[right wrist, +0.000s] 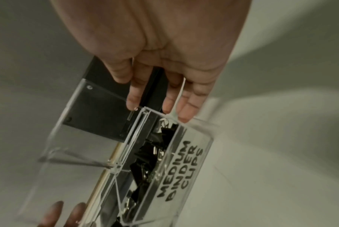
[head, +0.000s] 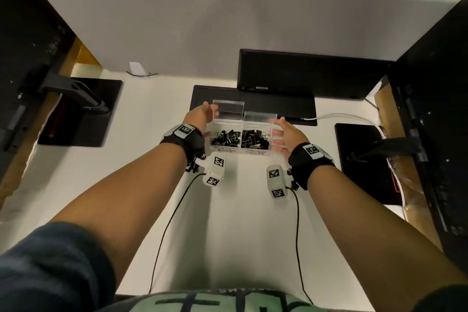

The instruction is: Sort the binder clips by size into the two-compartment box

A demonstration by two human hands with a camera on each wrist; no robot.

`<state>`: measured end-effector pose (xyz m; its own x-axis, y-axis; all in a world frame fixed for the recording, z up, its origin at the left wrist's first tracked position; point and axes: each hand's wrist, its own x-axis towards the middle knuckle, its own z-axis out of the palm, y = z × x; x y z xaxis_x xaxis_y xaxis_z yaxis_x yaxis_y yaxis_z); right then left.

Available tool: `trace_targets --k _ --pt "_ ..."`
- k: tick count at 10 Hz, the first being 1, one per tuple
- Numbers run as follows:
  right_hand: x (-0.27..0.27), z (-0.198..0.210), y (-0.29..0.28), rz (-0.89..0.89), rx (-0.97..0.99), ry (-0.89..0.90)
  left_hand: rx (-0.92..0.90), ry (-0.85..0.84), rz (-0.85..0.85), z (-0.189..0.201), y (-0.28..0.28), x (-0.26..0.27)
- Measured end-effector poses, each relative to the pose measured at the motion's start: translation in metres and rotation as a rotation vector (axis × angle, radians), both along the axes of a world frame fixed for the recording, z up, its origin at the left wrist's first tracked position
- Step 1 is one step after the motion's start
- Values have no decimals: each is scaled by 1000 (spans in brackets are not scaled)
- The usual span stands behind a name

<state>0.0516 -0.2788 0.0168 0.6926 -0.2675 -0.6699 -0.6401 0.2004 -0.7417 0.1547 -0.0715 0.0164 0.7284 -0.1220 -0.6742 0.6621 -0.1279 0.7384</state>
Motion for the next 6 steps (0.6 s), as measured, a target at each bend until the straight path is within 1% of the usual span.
trace_targets --k 1,2,3,4,5,6 --pt "-13 -6 4 28 -82 -36 87 -69 -39 -7 4 -12" --pt "-22 -22 8 140 -290 -129 156 -175 -111 -23 11 -29" --pt "-22 -29 11 205 -414 -181 219 -282 -124 -31 11 -38" --pt "-23 -24 14 223 -453 -184 245 -315 -137 -25 8 -39" --pt "-21 -20 14 252 -476 -190 247 -322 -97 -22 9 -35" --pt "-19 -4 2 169 -481 -199 328 -329 -89 -17 22 -39"
